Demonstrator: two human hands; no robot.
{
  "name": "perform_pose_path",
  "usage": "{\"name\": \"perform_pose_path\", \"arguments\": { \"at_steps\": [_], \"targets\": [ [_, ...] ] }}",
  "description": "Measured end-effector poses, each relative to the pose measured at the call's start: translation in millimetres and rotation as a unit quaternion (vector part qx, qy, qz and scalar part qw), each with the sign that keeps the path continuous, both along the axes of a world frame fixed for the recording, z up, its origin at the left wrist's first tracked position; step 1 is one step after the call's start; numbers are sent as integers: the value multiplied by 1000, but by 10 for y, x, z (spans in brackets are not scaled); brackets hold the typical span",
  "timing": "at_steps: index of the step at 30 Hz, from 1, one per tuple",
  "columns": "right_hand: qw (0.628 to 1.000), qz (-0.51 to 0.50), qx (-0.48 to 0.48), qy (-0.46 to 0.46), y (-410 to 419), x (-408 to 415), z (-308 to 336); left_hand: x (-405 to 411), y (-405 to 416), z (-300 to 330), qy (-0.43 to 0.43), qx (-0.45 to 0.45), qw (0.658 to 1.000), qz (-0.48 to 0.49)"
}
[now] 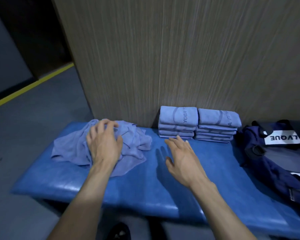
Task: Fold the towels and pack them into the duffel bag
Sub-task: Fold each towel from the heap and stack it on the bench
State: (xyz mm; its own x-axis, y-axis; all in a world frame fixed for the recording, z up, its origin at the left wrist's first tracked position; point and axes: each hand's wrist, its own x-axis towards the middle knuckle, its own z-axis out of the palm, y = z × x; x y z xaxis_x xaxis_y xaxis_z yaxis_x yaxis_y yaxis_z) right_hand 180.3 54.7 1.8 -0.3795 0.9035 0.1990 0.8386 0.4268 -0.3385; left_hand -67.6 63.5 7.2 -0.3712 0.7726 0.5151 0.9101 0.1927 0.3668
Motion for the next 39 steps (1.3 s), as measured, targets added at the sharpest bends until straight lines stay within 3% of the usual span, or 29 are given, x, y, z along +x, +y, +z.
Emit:
{"name": "perform_pose_path", "arguments": {
  "at_steps": [3,6,9,12,15,19,21,23,25,31,36,39],
  "targets": [
    [1000,16,-13,6,-256,39,-46,-281,-204,-135,-24,-77,996,48],
    [1000,19,-24,5,-358,116,-82,-421,-256,-104,-52,-53,996,42],
    [999,16,-21,22,-332,185,-82,-368,-247,105,-155,69,985,2],
    [999,21,-16,38,-296,226,-63,-195,-305,494,-279,236,929,-54],
    [996,27,-18,77,-292,226,-11,67,-390,787,-313,291,896,-121],
    [969,22,-74,233,-372,101,114,491,-489,918,-387,257,842,-274],
    [921,41,-131,365,-420,41,196,683,-523,925,-438,192,806,-349],
    [881,70,-171,436,-461,38,274,806,-523,865,-481,119,781,-381],
    [872,67,-191,445,-462,69,290,857,-492,790,-491,83,786,-367],
    [830,16,-263,493,-499,197,326,825,-432,701,-346,85,884,-304],
    [764,26,-302,569,-490,489,421,825,-348,617,-351,47,891,-284],
    [739,39,-315,594,-526,558,471,908,-314,548,-292,11,906,-306]
  ]
}}
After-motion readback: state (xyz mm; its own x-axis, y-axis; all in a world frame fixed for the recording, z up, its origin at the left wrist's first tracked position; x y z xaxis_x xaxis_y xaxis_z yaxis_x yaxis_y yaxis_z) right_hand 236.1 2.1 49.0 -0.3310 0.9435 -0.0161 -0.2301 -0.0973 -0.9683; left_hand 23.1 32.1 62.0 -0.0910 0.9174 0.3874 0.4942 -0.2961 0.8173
